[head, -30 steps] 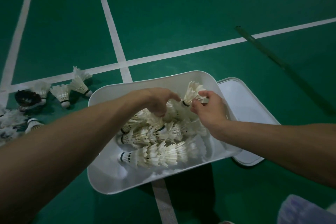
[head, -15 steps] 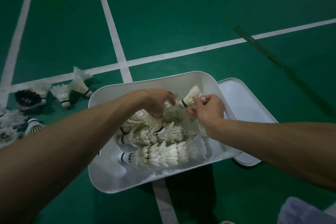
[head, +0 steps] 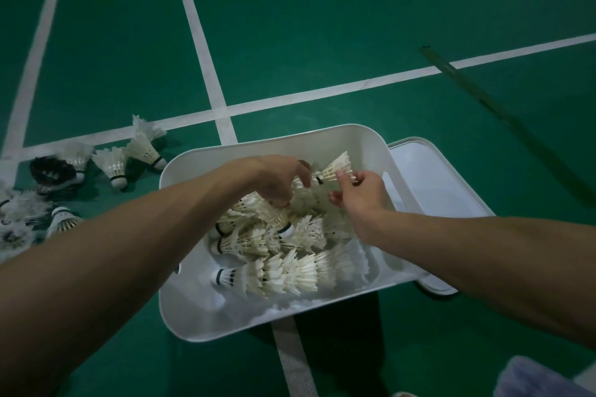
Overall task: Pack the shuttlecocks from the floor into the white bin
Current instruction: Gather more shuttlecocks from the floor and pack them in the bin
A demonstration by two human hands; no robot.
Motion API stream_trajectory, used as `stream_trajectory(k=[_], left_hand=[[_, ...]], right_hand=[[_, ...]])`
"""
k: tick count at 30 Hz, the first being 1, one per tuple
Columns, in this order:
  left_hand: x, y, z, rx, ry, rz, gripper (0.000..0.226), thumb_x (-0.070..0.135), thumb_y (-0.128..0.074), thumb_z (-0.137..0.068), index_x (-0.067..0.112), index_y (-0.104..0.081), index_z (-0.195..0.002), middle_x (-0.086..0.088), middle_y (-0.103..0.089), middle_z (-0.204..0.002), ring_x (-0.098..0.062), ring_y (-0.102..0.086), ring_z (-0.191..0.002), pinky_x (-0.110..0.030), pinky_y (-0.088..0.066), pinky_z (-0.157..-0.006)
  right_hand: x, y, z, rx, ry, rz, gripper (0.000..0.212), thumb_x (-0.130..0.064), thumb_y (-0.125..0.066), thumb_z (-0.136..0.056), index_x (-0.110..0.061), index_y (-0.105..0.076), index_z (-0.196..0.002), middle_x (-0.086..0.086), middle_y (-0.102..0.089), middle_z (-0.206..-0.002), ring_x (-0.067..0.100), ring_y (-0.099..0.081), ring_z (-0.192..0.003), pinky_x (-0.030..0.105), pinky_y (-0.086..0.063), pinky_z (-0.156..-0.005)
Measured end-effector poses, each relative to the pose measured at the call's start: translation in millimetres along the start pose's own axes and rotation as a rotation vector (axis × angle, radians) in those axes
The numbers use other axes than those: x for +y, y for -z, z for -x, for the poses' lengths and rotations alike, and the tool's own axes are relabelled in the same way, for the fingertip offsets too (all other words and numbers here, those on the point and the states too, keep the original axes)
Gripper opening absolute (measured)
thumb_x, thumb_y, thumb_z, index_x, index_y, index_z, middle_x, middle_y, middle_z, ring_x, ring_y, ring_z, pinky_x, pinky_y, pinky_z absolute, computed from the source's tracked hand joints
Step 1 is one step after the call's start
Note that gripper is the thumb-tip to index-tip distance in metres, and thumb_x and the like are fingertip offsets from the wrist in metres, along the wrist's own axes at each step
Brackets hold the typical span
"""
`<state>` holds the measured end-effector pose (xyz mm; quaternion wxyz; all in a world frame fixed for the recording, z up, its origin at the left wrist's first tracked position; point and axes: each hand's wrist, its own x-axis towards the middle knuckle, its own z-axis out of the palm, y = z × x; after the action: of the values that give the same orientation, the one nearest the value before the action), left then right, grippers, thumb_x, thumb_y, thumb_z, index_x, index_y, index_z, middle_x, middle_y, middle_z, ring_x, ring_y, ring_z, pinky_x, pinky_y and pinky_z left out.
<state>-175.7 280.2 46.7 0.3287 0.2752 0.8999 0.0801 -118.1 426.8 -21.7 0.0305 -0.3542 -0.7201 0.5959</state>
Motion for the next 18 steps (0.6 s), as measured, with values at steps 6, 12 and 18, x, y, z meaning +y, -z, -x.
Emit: stream_trajectory(k=[6, 12, 18], left_hand=[[-2.5, -2.0, -0.5, -0.007, -0.019, 0.058, 0.065, -0.007, -0.056, -0.084, 0.027, -0.045, -0.138, 0.0, -0.035, -0.149, -0.019, -0.047, -0.118, -0.021, -0.044, -0.076], [-4.6, -5.1, -3.5, -0.001, -0.037, 0.084, 0.065, -0.005, -0.06, -0.082, 0.027, -0.046, -0.137, 0.0, -0.038, -0.147, -0.018, -0.048, -0.114, -0.027, -0.043, -0.088], [-14.3, 3.4, 2.9, 0.035, -0.04, 0.324, 0.064, -0.004, -0.066, -0.078, 0.028, -0.052, -0.132, 0.001, -0.033, -0.15, -0.02, -0.049, -0.119, -0.024, -0.044, -0.088]], right_hand=[[-1.0, -5.1, -3.4, -0.165, 0.03, 0.165, 0.038, -0.033, -0.06, -0.094, -0.007, -0.06, -0.121, 0.01, -0.066, -0.098, 0.026, -0.06, -0.087, 0.041, -0.053, -0.084], [-7.1, 1.8, -14.2, -0.316, 0.14, 0.45, 0.026, -0.037, -0.055, -0.096, -0.013, -0.06, -0.101, 0.001, -0.055, -0.069, 0.021, -0.049, -0.063, 0.04, -0.044, -0.068], [-11.3, 9.4, -15.7, -0.362, 0.039, 0.454, 0.031, -0.042, -0.057, -0.093, -0.016, -0.045, -0.104, 0.014, -0.067, -0.089, 0.025, -0.061, -0.063, 0.036, -0.054, -0.058]])
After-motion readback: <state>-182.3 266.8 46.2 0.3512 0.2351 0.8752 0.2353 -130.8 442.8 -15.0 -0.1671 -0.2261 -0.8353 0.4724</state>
